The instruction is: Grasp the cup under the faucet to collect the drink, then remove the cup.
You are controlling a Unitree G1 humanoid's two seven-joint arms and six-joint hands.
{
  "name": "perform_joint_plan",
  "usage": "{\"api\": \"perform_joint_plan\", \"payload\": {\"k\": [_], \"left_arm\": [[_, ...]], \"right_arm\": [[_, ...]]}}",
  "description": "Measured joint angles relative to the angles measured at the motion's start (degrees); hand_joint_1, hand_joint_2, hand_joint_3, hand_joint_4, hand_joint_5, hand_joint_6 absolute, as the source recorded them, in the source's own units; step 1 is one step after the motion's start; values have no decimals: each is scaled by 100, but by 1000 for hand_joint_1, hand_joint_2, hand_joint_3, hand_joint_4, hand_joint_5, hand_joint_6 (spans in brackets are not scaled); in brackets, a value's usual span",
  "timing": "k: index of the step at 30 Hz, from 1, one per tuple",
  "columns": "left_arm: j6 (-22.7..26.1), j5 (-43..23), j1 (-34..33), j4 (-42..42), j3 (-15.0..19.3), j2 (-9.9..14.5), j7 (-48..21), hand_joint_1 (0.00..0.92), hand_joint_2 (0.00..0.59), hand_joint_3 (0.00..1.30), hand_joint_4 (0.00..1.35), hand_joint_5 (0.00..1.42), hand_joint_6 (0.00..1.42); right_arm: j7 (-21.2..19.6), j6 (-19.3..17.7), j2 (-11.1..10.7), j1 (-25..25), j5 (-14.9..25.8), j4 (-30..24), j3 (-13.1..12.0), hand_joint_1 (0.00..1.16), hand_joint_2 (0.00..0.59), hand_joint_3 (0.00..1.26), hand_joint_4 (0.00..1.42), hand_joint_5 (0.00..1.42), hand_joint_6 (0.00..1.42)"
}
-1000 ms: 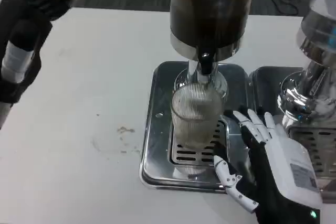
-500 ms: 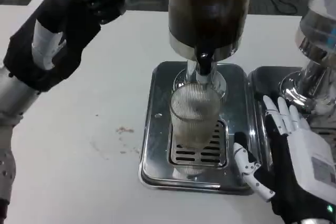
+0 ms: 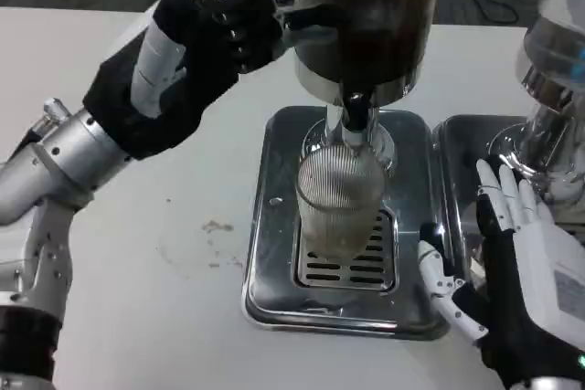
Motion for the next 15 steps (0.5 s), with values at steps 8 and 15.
{"api": "perform_joint_plan", "payload": {"k": [8,15], "left_arm": [[3,220,-80,45,-103,-189,-184,0,57,140,2,129,123],[-12,530,-100,111,-222,-259,-226,0,56,82,0,46,57]], "right_arm": [[-76,0,53,-20,12,21,-12,307,473,65,0,0,0],[-182,0,124,32,21,23,-2,301,472,67,0,0,0]]}}
